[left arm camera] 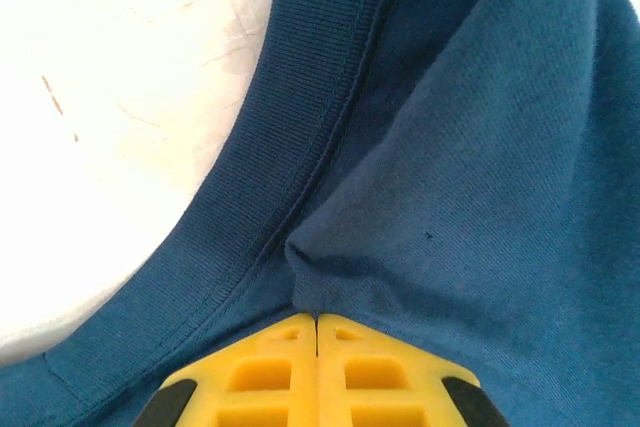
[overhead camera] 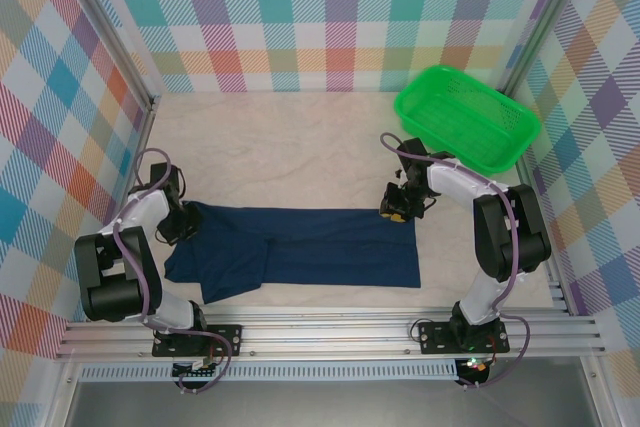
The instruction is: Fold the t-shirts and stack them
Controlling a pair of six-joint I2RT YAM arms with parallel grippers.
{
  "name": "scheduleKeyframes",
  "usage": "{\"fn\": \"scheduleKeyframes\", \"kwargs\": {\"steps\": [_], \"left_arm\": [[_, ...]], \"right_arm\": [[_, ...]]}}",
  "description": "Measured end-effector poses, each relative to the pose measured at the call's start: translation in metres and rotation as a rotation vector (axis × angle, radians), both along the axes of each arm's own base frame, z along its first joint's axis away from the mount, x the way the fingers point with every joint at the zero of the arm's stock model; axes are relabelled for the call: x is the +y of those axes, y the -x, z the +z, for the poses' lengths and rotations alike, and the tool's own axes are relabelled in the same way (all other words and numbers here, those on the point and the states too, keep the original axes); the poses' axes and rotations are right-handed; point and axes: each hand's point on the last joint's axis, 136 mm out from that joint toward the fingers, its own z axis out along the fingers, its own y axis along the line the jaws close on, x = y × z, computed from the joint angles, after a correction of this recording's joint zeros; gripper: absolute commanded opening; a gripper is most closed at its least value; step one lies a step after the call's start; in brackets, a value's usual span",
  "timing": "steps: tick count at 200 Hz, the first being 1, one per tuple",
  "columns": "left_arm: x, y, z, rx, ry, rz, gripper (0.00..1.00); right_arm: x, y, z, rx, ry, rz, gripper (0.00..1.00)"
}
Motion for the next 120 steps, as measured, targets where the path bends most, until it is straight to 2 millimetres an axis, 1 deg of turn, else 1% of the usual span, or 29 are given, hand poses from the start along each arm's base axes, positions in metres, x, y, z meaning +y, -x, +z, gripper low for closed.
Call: {"fn": "scheduleKeyframes", "kwargs": {"steps": [18,36,51,71,89,120], "left_arm": [[0.0,-0.002,0.005,-0.002,0.003,0.016,0.0],[0.0,-0.006,0.013,-0.01,0.012,0.036,0.0],[0.001,-0.013,0.023,-0.019,0.017,0.053,0.0],[0.003,-0.027,0.035,-0.025,0.026,0.071,0.0],[0.004,-0.037,0.039,-0.012,0.04,0.083,0.0],[0.004,-0.049,0.039,0.032,0.064,0.101,0.0]], "right_arm": [[0.0,0.0,0.0,0.0,0.0,0.0,0.27],[0.0,0.0,0.0,0.0,0.0,0.0,0.26],[0.0,0.0,0.0,0.0,0.0,0.0,0.26],[0.0,0.0,0.0,0.0,0.0,0.0,0.26],[0.0,0.0,0.0,0.0,0.0,0.0,0.26],[0.0,0.0,0.0,0.0,0.0,0.0,0.26]]}}
